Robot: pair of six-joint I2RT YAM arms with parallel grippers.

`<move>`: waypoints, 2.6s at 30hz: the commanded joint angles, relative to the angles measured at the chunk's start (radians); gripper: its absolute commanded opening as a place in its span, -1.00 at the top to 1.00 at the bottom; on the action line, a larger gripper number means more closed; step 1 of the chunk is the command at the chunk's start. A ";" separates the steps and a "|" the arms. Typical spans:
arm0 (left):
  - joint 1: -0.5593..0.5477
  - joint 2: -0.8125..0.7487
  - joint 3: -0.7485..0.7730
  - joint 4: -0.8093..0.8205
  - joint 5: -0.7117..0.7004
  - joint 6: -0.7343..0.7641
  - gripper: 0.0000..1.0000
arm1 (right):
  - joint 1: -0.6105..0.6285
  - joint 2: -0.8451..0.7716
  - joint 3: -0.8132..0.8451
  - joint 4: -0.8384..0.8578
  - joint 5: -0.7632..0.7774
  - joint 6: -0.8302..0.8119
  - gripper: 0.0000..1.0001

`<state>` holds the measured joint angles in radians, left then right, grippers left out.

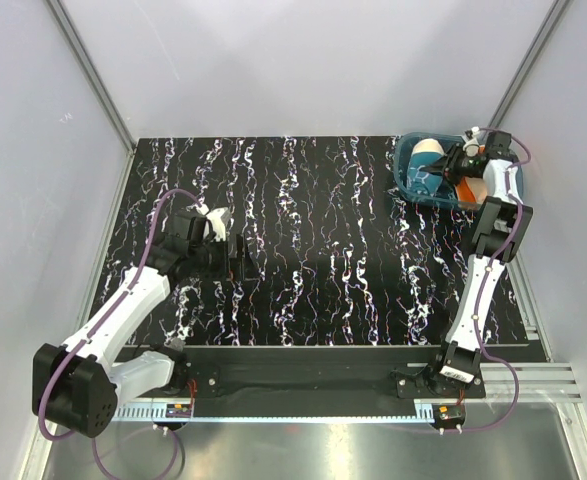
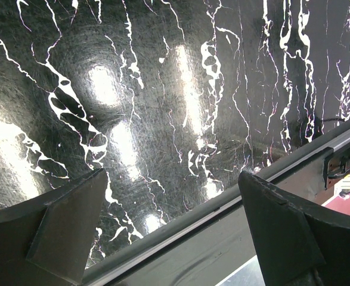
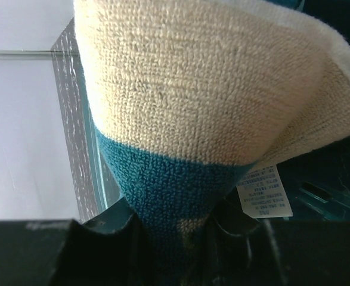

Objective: Roll the towels
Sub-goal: Place the rolled towel into the container

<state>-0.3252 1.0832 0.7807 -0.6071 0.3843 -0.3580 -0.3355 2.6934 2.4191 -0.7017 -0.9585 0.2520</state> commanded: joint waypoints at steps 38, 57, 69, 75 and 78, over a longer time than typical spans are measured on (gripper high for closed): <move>-0.009 -0.045 -0.003 0.039 -0.009 0.007 -0.97 | 0.104 -0.639 -0.406 -0.058 0.449 0.046 -0.99; -0.008 -0.293 -0.041 0.089 -0.338 -0.016 -0.98 | 0.314 -1.730 -1.586 0.510 0.657 0.213 -0.99; -0.008 -0.724 -0.365 0.536 -0.659 0.221 -0.95 | 0.314 -1.952 -1.729 0.436 0.687 0.271 -1.00; -0.006 -0.654 -0.414 0.645 -0.847 0.278 -0.98 | 0.314 -1.997 -1.743 0.444 0.675 0.337 -0.99; -0.006 -0.574 -0.460 0.734 -0.912 0.350 -0.98 | 0.314 -2.008 -1.732 0.413 0.647 0.348 -0.99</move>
<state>-0.3321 0.4416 0.3630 -0.0261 -0.3794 -0.0994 -0.0216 0.7013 0.6743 -0.2867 -0.2893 0.5678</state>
